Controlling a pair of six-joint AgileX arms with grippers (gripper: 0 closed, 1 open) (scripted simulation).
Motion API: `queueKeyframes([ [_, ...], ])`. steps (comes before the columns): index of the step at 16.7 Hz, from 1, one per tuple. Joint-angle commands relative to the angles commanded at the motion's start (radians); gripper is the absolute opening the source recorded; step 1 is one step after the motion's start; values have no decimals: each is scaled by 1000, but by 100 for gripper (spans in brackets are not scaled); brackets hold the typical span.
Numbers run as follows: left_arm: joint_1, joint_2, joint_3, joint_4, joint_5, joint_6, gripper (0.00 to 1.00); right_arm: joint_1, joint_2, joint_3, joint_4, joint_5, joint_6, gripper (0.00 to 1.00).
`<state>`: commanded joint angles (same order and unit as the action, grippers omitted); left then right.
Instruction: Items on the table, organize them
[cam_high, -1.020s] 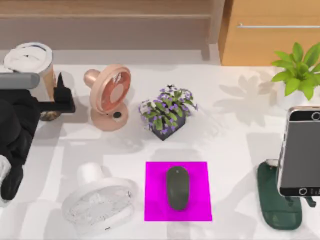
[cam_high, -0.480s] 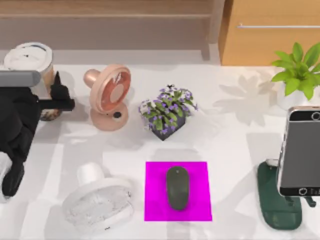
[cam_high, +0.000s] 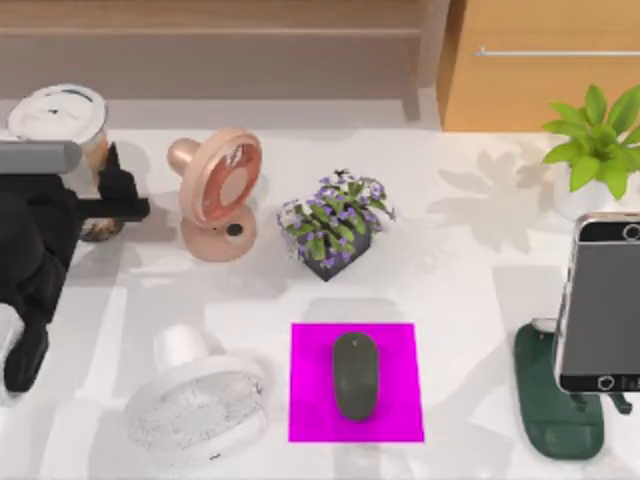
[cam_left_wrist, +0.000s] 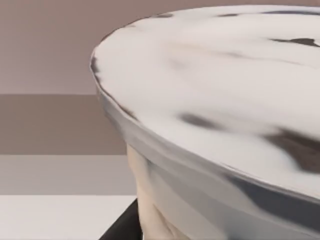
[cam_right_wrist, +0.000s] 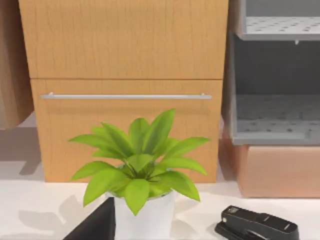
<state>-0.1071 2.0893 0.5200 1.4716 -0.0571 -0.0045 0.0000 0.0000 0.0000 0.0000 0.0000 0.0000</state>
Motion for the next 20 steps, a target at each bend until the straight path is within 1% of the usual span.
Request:
queueKeyframes([
  [1, 0, 0, 0, 0, 0, 0, 2, 0, 0, 0, 0, 0, 0, 100],
  [2, 0, 0, 0, 0, 0, 0, 0, 0, 0, 0, 0, 0, 0, 100],
  [11, -2, -5, -1, -3, 0, 1, 0, 0, 0, 0, 0, 0, 0, 100],
  [15, -2, -51, -3, -47, 0, 1, 0, 0, 0, 0, 0, 0, 0, 100],
  [20, -2, -51, -2, -49, -1, 3, 0, 0, 0, 0, 0, 0, 0, 100],
])
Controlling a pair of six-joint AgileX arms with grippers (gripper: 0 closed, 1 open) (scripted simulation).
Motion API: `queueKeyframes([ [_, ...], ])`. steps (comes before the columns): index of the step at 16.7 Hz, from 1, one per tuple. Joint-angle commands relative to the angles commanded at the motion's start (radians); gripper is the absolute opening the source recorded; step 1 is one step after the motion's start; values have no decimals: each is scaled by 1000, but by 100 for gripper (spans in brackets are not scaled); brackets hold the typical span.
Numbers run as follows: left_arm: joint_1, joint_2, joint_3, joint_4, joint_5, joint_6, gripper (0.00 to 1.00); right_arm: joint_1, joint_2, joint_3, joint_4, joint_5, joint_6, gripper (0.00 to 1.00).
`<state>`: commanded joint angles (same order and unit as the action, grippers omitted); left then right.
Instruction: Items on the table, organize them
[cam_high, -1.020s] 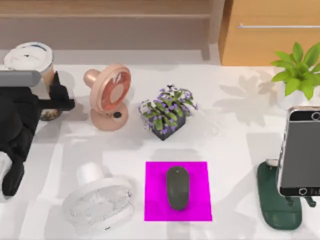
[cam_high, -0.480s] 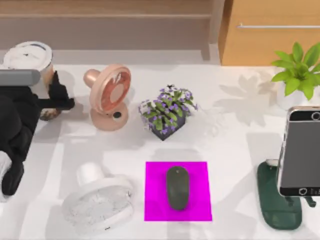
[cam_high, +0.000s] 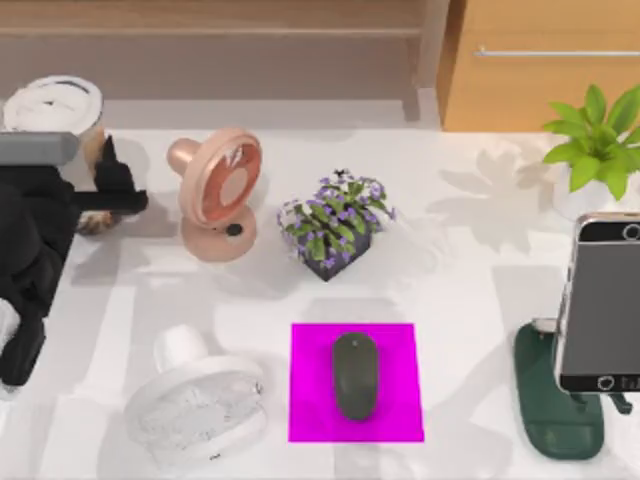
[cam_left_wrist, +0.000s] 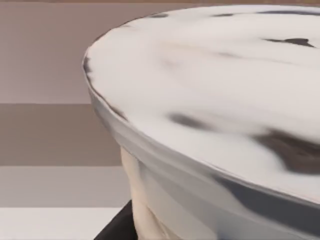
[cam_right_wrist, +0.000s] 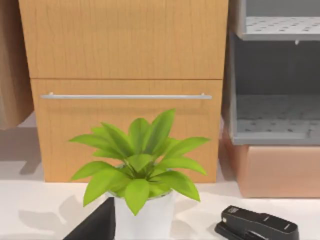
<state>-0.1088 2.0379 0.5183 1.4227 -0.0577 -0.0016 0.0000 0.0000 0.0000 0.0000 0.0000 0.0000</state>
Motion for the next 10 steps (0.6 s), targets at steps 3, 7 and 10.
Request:
queueKeyframes([
  [3, -11, -48, 42, 13, 1, 1, 0, 0, 0, 0, 0, 0, 0, 100],
  [7, -44, -153, 140, -29, 3, 2, 0, 0, 0, 0, 0, 0, 0, 100],
  [10, -68, -214, 235, -115, 1, 0, 0, 0, 0, 0, 0, 0, 0, 100],
])
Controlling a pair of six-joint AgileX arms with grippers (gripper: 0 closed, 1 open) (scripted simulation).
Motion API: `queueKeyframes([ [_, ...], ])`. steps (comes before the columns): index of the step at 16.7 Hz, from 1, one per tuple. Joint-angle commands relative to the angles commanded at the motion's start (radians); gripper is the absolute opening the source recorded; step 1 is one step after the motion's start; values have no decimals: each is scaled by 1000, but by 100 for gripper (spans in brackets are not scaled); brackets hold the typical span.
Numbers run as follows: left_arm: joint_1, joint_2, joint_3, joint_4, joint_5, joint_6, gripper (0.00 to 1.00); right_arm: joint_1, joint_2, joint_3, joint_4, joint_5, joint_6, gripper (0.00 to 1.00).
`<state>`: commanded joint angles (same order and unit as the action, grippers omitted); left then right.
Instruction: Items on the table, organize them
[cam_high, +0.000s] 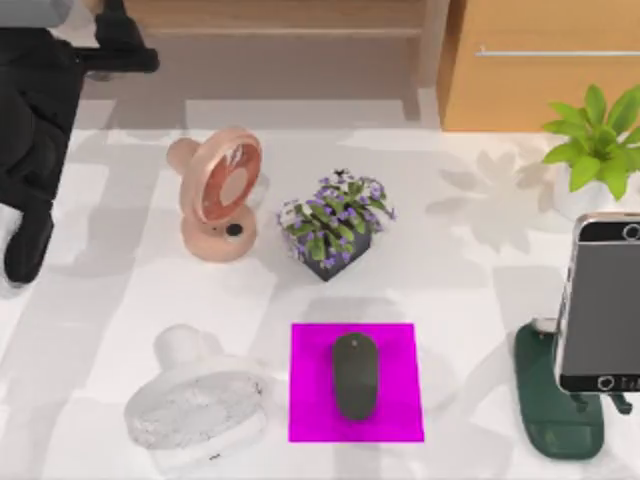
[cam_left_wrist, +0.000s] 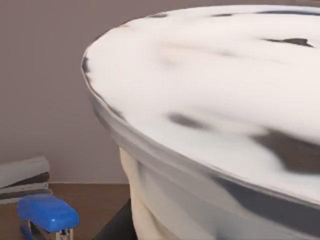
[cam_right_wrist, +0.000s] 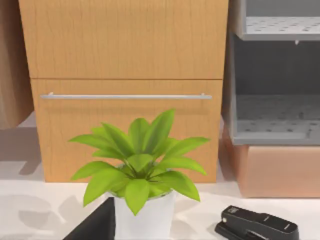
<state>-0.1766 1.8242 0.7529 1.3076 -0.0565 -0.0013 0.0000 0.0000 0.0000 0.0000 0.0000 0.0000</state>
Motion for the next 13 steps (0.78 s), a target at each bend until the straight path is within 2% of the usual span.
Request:
queueKeyframes([
  [13, -15, 73, 494, -633, -51, -7, 0, 0, 0, 0, 0, 0, 0, 100],
])
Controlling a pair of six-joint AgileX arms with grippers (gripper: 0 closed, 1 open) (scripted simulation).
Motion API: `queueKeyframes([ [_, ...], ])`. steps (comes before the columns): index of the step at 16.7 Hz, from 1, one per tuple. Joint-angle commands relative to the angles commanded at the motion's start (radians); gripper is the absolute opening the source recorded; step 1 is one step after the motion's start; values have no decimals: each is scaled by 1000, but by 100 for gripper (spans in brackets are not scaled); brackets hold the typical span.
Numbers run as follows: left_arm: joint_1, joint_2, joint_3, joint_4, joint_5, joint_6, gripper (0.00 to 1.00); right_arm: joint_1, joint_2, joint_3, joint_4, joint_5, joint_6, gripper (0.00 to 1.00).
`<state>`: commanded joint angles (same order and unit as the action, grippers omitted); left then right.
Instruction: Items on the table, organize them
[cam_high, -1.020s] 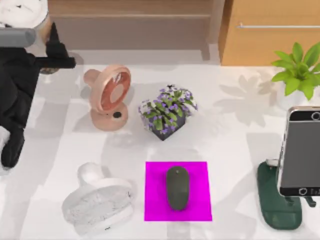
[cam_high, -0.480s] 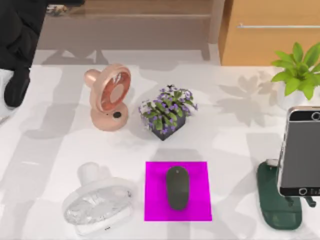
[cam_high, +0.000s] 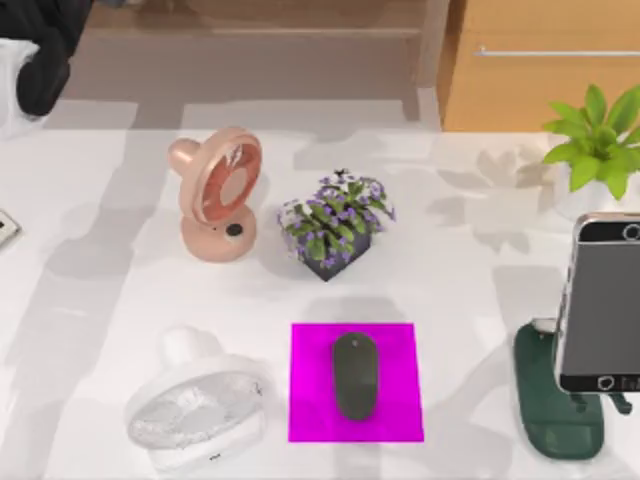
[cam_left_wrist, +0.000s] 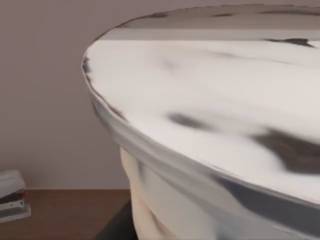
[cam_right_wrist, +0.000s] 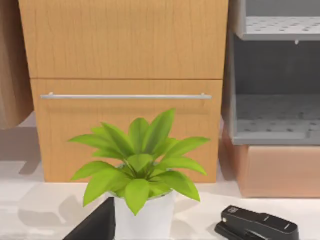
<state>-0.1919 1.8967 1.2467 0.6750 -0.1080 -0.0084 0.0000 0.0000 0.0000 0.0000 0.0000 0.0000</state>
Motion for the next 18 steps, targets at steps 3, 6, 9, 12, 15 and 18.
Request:
queueKeyframes([
  [3, 4, 36, 88, -114, -15, 0, 0, 0, 0, 0, 0, 0, 0, 100],
  [6, 5, 63, 142, -189, -25, -1, 0, 0, 0, 0, 0, 0, 0, 100],
  [9, 5, 70, 156, -210, -28, -1, 0, 0, 0, 0, 0, 0, 0, 100],
  [12, 5, 70, 156, -210, -28, -1, 0, 0, 0, 0, 0, 0, 0, 100],
  [15, 3, 62, 147, -207, -28, 0, 0, 0, 0, 0, 0, 0, 0, 100],
  [18, 4, 66, 152, -209, -28, -1, 0, 0, 0, 0, 0, 0, 0, 100],
])
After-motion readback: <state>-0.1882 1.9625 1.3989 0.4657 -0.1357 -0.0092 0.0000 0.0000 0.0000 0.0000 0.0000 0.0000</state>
